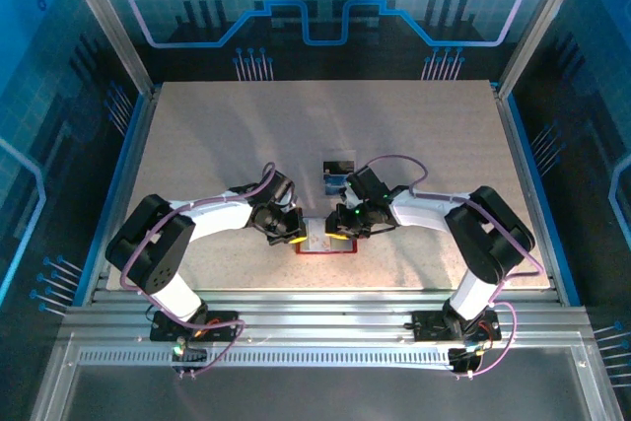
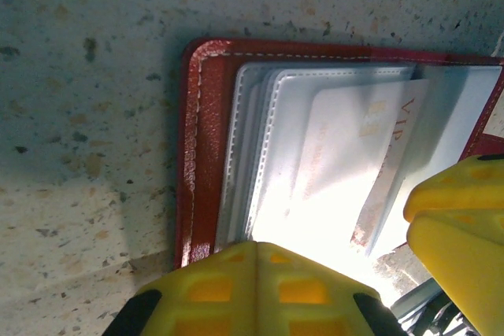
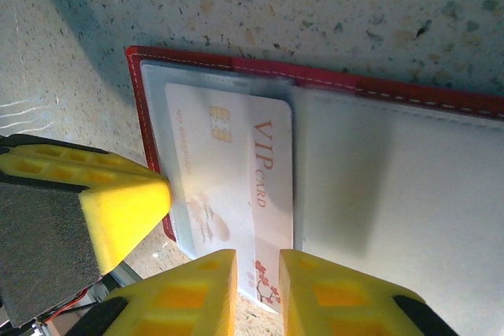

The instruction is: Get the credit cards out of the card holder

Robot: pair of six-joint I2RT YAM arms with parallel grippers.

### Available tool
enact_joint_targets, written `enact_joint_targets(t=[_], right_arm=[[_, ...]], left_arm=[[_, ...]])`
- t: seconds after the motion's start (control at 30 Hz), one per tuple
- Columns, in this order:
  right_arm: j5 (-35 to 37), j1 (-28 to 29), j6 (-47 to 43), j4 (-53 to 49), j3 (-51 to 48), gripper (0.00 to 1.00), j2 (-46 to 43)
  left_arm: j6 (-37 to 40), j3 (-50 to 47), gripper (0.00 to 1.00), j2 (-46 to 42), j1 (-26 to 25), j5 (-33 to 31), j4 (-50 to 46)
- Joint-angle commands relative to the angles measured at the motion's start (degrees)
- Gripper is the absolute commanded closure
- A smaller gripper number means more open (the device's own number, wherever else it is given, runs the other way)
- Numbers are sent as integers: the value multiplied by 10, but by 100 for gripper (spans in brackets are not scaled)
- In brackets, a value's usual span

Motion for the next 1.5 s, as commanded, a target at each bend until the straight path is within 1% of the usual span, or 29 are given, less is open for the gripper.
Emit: enact_joint_targets(t=[0.0,0.8,1.47], right_arm=[[-17,-10,-1,7,-5,78,12],[-41,-14,2,34,-16,78,39],[-64,-23,30,96,-51,81,3]], left_arm=[[9,6,100,16,5,-17,-26],[10,14,100,28,4,-12,-32],[14,17,100,27,4,-16,-44]])
